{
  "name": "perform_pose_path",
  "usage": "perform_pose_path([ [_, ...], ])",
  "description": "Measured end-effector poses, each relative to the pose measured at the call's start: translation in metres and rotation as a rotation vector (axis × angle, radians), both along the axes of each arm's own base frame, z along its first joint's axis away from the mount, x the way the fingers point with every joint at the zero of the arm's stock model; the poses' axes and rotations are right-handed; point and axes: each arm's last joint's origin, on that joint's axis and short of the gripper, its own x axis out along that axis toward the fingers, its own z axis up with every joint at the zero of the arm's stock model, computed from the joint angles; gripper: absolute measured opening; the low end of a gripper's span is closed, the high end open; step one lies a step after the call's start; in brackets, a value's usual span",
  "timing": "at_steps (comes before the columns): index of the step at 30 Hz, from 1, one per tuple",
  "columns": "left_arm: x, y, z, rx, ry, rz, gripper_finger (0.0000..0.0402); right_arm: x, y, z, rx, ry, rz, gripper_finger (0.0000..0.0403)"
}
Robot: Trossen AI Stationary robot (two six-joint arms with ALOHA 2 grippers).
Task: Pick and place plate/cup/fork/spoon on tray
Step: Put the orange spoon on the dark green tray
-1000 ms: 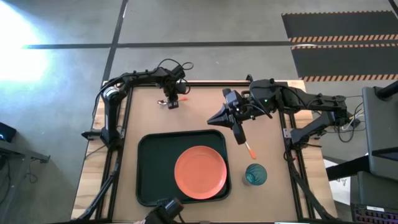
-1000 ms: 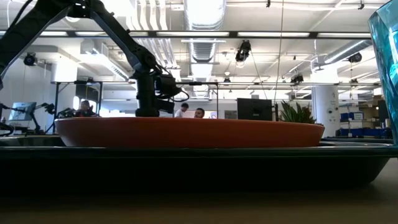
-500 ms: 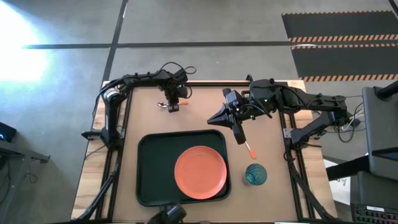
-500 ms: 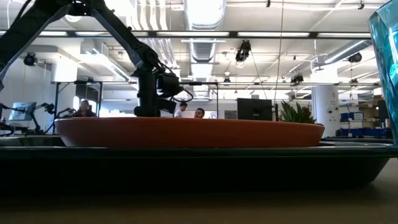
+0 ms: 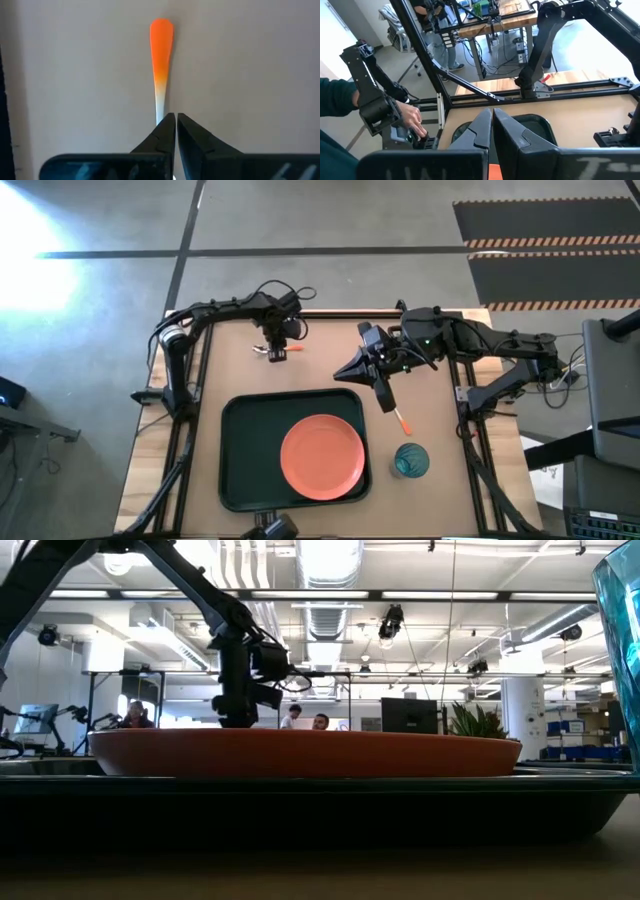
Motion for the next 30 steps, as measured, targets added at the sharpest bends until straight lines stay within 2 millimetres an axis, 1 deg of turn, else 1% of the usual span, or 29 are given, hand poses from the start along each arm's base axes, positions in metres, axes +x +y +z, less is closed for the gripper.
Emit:
perform_pose_path([
  [4, 0.002, -0.002, 0.000, 0.003, -0.003, -0.007, 0.0000, 0.000, 0.000, 0.000, 0.000, 0.000, 0.003, 0.0009],
  [7, 0.002, -0.002, 0.000, 0.002, -0.003, -0.007, 0.0013, 0.000, 0.001, 0.000, 0.004, 0.000, 0.023, 0.0009],
  [10, 0.002, -0.002, 0.000, 0.000, -0.004, 0.008, 0.0045, 0.000, 0.001, 0.000, 0.004, 0.000, 0.026, 0.0009],
  [16, 0.002, -0.001, 0.000, 0.001, -0.006, 0.021, 0.0125, 0.000, 0.001, 0.000, -0.003, -0.002, 0.027, 0.0009],
  [19, 0.002, -0.001, 0.000, 0.001, -0.007, 0.021, 0.0149, 0.000, 0.001, 0.000, -0.002, -0.002, 0.027, 0.0009],
  [24, -0.001, -0.004, -0.006, -0.053, -0.009, 0.022, 0.0159, 0.000, 0.001, 0.000, -0.002, -0.001, 0.027, 0.0009],
  [30, -0.003, -0.005, -0.022, -0.090, 0.034, 0.047, 0.0160, 0.000, 0.003, 0.000, 0.000, -0.001, 0.036, 0.0009],
])
